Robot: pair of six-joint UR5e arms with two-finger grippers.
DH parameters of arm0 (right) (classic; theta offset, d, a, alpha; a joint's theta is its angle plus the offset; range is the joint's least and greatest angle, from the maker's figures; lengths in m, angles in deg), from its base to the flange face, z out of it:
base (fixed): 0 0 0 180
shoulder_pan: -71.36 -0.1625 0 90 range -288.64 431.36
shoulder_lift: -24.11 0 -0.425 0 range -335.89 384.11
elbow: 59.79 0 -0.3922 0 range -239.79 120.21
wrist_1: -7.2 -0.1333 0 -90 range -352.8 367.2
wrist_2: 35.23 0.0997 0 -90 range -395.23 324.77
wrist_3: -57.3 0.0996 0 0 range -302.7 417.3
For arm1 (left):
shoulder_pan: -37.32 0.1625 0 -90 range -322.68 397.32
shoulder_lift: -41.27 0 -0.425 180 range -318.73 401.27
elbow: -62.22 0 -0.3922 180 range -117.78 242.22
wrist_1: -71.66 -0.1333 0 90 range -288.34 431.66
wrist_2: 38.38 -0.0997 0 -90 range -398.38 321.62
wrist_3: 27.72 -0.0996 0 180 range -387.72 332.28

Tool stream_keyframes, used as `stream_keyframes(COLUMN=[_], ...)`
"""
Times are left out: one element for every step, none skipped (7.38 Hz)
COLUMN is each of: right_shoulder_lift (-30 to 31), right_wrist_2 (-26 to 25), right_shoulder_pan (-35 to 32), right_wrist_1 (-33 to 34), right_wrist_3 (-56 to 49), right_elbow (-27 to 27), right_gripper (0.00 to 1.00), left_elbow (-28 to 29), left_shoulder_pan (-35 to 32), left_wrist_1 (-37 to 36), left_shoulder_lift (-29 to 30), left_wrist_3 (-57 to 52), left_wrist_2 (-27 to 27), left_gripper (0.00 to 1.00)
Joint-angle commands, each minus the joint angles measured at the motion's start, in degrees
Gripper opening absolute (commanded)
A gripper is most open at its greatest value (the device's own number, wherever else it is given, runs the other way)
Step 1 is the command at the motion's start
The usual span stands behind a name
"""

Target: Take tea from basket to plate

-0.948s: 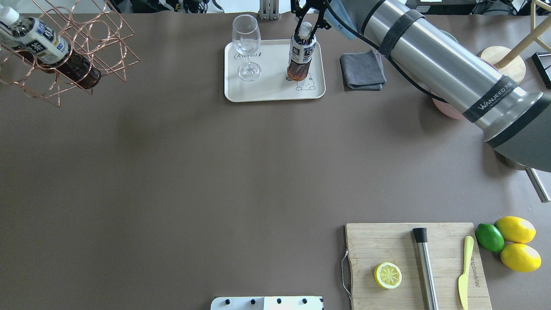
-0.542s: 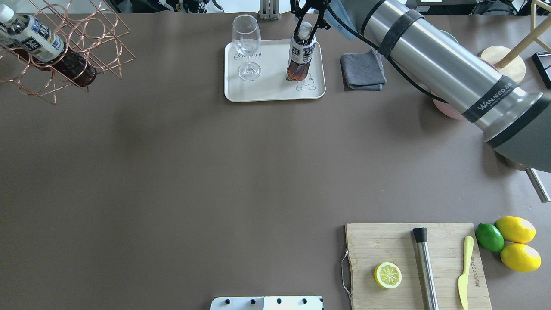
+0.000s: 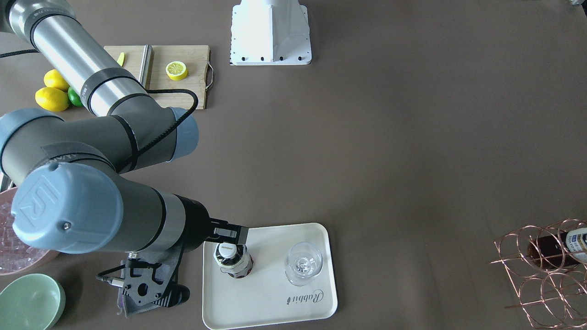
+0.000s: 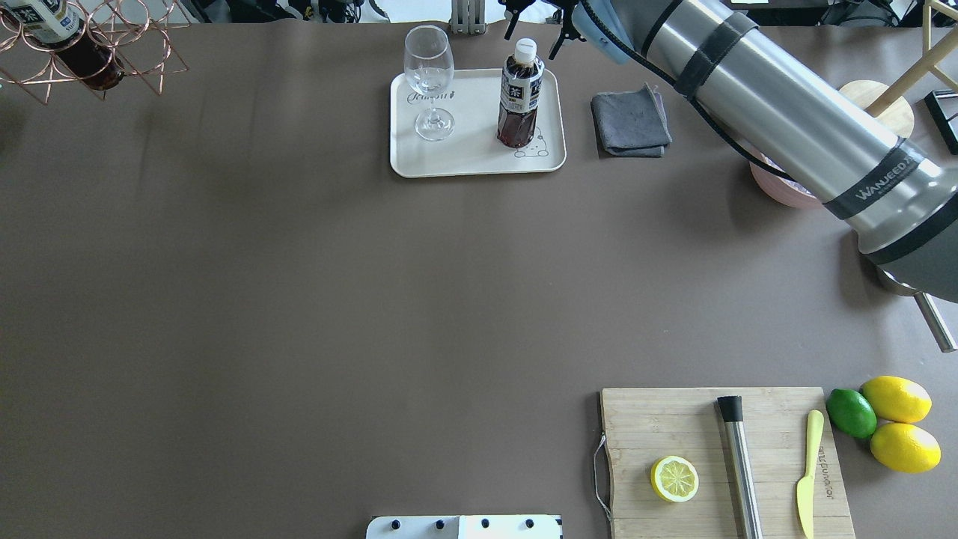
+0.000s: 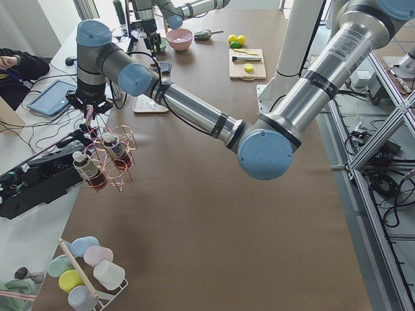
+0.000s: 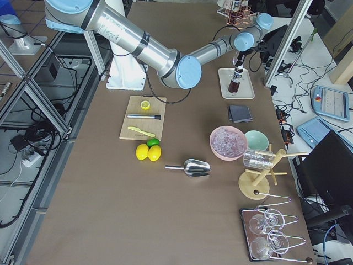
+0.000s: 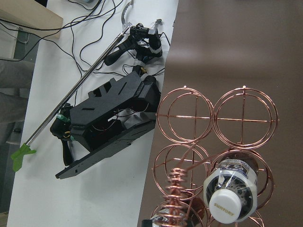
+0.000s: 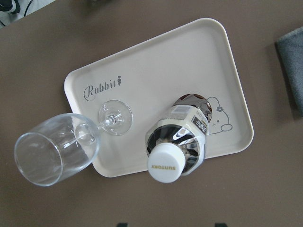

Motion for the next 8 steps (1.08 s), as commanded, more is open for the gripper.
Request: stream_keyframes(right_shoulder_lift=[11.05,15.54,22.37,31.66,41.06,48.90,55.94,62.80], right_wrist_2=[1.23,1.05,0.35,0.00,-1.40,-4.63,-6.23,-8.51], right_shoulder_pan=[-1.34,-1.34,-0.99,-1.77,-2.22,-2.39,-3.35,-5.89], right_wrist_1=[8.66,11.11,12.62,12.81,12.81,12.81,12.72,12.63], right_wrist_3=[-0.82,-0.82,-3.52,-8.68,-14.47,-20.01,-26.77,-35.71], right_elbow=[-21.78,-28.48,-35.24,-42.62,-49.92,-55.04,-58.57,-60.26], right_gripper=[0.76,0.81,0.84,0.85,0.87,0.92,0.93,0.95], left_elbow=[1.87,4.32,4.60,4.17,4.08,4.25,4.69,4.61], left_shoulder_pan=[3.72,4.34,5.13,5.66,5.66,5.84,6.19,6.97], left_wrist_1=[3.18,7.38,7.86,7.95,7.95,8.04,8.47,8.65], left_shoulder_lift=[-0.07,-0.15,0.02,0.11,0.02,-0.24,-0.59,-0.59], left_wrist_3=[-1.21,-1.21,-1.12,-1.12,-1.12,-1.12,-1.12,-1.03], left_wrist_2=[-4.53,-4.63,-4.89,-6.20,-6.21,-6.30,-6.47,-8.65], left_gripper=[0.00,0.00,0.00,0.00,0.00,0.00,0.00,0.00])
